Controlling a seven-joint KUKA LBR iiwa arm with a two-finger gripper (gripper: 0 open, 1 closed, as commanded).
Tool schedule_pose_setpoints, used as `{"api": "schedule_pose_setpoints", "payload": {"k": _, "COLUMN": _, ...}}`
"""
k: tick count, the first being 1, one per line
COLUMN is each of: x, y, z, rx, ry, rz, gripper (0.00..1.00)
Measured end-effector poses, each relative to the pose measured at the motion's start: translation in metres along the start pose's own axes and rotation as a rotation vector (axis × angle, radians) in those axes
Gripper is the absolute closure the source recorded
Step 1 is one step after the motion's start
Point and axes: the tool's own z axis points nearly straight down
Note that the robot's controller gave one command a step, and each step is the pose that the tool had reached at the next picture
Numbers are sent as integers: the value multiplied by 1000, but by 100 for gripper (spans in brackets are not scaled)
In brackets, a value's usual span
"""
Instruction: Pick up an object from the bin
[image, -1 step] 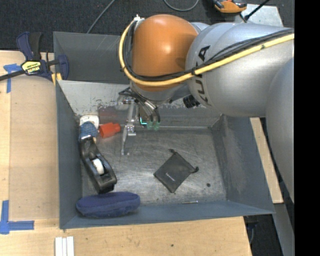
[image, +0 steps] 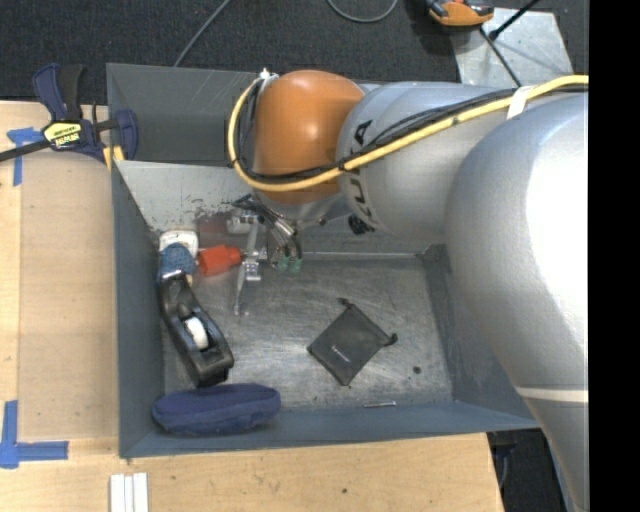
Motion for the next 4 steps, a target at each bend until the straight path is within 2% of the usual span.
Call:
{"api": "schedule_pose_setpoints", "payload": {"k": 1, "x": -1, "y": -3, "z": 45, "rx": -4, "ry": -13, "rz": -14, "gripper": 0}}
{"api": "schedule_pose_setpoints", "payload": {"k": 2, "x": 0, "y": -4, "z": 48, "rx": -3, "ry": -8, "rz": -12, "gripper": 100}}
{"api": "schedule_pose_setpoints", "payload": {"k": 3, "x": 8, "y": 35, "z": -100, "rx": -7, "ry": -14, "rz": 56, "gripper": 100}}
{"api": "schedule_pose_setpoints", "payload": {"k": 4, "x": 9, "y": 34, "z": -94, "rx": -3, "ry": -7, "rz": 57, "gripper": 0}}
